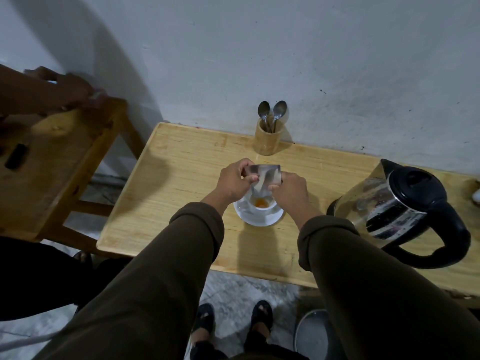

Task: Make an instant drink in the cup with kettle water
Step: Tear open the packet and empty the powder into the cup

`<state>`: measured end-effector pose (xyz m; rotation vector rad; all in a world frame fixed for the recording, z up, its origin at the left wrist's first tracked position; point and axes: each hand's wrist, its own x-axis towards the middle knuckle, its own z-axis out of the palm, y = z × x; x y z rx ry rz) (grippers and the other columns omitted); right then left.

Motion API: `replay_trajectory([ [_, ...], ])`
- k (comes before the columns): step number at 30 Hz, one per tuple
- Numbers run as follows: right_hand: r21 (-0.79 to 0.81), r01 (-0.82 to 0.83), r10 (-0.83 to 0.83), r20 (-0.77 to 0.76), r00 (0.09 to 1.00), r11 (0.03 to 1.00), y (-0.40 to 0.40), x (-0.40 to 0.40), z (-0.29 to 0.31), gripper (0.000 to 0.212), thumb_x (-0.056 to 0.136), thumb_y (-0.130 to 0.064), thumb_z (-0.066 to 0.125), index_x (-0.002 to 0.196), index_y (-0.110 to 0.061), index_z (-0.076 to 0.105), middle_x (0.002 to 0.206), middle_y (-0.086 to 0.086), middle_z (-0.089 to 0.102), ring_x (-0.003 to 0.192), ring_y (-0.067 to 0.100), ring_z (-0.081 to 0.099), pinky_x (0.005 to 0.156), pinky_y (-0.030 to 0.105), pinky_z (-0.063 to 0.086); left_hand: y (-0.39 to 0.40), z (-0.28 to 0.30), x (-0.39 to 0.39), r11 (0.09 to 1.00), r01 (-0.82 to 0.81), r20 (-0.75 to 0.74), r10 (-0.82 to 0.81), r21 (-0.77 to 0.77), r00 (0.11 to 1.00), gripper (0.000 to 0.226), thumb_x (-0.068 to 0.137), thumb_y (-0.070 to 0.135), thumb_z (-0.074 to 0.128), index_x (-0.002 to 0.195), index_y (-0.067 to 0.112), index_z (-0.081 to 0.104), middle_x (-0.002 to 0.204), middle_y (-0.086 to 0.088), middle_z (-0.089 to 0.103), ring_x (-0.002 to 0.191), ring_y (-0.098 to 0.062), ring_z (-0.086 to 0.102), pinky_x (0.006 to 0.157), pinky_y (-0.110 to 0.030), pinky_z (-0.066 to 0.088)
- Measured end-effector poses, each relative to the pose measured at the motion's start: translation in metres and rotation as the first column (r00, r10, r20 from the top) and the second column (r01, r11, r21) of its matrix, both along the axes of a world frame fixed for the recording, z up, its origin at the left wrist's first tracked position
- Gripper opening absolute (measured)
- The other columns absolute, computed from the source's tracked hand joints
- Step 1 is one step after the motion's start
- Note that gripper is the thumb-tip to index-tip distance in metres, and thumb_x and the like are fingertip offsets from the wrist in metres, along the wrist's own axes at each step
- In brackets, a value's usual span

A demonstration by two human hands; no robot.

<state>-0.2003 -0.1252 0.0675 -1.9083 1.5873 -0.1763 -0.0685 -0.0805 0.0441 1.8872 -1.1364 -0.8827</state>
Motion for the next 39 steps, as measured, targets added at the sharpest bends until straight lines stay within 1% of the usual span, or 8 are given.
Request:
replay_trajectory([
  [3,0.029,0.004,-0.004,0.019,1.000,1.000,0.004,0.001,0.003,0.017,0.086,-0.008,0.054,0.070,-0.013,0.053,0.080,0.004,0.060,0.083,0.026,0.052,0.062,0.023,0.035,0.003,0.001,0.001,1.000,-0.014,0.000,0.014,-0.005,1.000,0.005,0.086,0.012,0.063,0.090,0.016,0.063,0.076,0.003,0.060,0.077,-0.013,0.053,0.068,-0.022,0.039],
  [7,0.018,0.028,-0.029,0.072,0.997,0.999,0.009,0.000,0.001,0.042,0.090,-0.004,0.048,0.130,-0.017,0.053,0.128,0.011,0.051,0.119,0.029,0.051,0.082,0.025,0.036,0.009,0.001,0.003,1.000,-0.015,-0.072,0.014,-0.015,0.997,0.005,0.084,0.010,0.067,0.085,0.015,0.066,0.071,0.010,0.059,0.067,0.000,0.053,0.063,-0.014,0.042],
  [12,0.039,0.288,-0.290,0.121,0.949,0.957,0.017,-0.001,0.005,0.044,0.090,-0.003,0.048,0.131,-0.019,0.052,0.136,0.009,0.048,0.120,0.028,0.052,0.083,0.028,0.044,0.019,-0.002,0.004,0.997,-0.078,-0.182,0.073,-0.022,0.981,0.011,0.078,0.001,0.072,0.089,0.000,0.074,0.075,0.009,0.066,0.067,0.005,0.061,0.069,-0.002,0.048],
  [19,0.514,0.500,-0.697,0.321,0.641,0.697,0.035,0.005,0.013,0.031,0.087,-0.029,0.062,0.080,0.000,0.057,0.064,0.014,0.062,0.050,0.022,0.061,0.052,0.030,0.054,0.038,-0.005,0.010,0.994,-0.085,-0.188,0.071,-0.073,0.980,0.016,0.081,-0.010,0.064,0.090,-0.003,0.074,0.078,0.001,0.069,0.068,0.005,0.063,0.073,-0.006,0.052],
  [24,0.431,0.389,-0.563,0.418,0.713,0.814,0.046,0.023,0.014,0.027,0.082,0.004,0.063,0.071,-0.014,0.046,0.068,0.011,0.057,0.047,0.018,0.055,0.044,0.023,0.051,0.052,-0.006,0.023,0.989,-0.095,-0.124,0.081,-0.110,0.989,0.022,0.074,-0.001,0.075,0.096,0.002,0.074,0.104,-0.012,0.073,0.094,-0.018,0.067,0.096,-0.029,0.053],
  [27,0.317,0.355,-0.465,0.410,0.785,0.880,0.054,0.041,0.006,0.027,0.079,0.001,0.066,0.062,-0.018,0.054,0.073,0.011,0.064,0.053,0.018,0.058,0.063,0.029,0.057,0.063,-0.006,0.036,0.990,-0.038,0.031,0.043,-0.137,0.999,0.040,0.066,0.012,0.084,0.103,0.006,0.072,0.111,-0.008,0.069,0.103,-0.019,0.066,0.098,-0.024,0.048],
  [33,0.084,0.056,-0.064,0.099,0.993,0.995,0.076,0.084,-0.020,0.024,0.082,-0.005,0.059,0.102,-0.014,0.069,0.103,0.006,0.070,0.098,0.024,0.064,0.093,0.030,0.046,0.092,-0.030,0.074,0.997,0.080,0.245,-0.079,0.006,0.966,0.057,0.070,0.028,0.081,0.119,0.004,0.066,0.126,-0.009,0.061,0.115,-0.020,0.059,0.095,-0.010,0.033],
  [39,0.087,-0.208,0.221,-0.198,0.955,0.974,0.097,0.107,-0.043,0.030,0.094,-0.016,0.048,0.115,-0.006,0.066,0.125,0.012,0.063,0.119,0.028,0.055,0.096,0.033,0.043,0.104,-0.069,0.088,0.959,0.121,0.277,-0.193,0.258,0.941,0.056,0.080,0.027,0.072,0.129,0.003,0.059,0.140,-0.011,0.051,0.130,-0.024,0.048,0.107,-0.021,0.030],
])
